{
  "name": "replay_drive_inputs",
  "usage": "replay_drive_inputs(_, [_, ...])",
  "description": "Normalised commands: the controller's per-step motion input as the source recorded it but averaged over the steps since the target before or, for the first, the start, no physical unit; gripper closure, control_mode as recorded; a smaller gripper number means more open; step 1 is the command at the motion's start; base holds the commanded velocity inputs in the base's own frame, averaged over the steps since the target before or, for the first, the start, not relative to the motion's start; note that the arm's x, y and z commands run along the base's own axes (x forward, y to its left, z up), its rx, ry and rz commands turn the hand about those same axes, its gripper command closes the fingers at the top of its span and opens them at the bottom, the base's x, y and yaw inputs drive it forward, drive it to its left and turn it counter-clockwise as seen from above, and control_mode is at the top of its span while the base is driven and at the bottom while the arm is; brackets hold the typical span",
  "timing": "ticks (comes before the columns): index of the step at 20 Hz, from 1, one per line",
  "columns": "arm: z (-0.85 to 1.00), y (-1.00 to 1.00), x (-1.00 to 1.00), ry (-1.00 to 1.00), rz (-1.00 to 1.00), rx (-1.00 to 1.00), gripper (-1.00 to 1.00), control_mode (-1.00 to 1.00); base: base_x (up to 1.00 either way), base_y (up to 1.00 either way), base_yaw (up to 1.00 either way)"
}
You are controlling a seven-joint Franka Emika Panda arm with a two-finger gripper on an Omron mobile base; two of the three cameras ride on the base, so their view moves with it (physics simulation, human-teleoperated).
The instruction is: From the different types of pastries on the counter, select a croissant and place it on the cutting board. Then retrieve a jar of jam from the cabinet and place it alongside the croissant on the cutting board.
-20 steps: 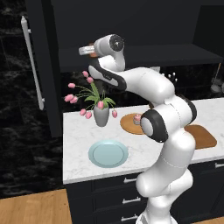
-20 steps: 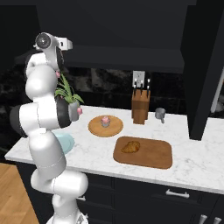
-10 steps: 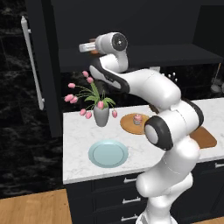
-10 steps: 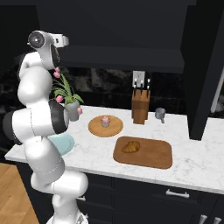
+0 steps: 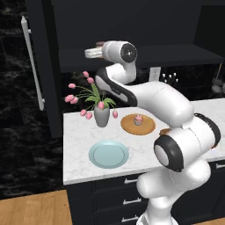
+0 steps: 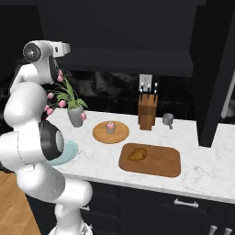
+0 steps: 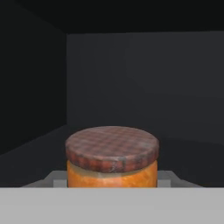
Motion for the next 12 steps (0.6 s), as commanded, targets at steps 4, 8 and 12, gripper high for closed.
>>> replay_drive_inputs(4, [0.09, -0.53, -0.53, -0.03, -0.03, 0.07, 1.0, -1.0, 0.0, 0.0, 0.0])
replay_drive_inputs(8, [0.01, -0.47, -0.67, 0.0, -0.02, 0.07, 1.0, -1.0, 0.0, 0.0, 0.0])
replay_drive_inputs(12, [0.0, -0.32, -0.8, 0.0, 0.0, 0.05, 1.0, -1.0, 0.0, 0.0, 0.0])
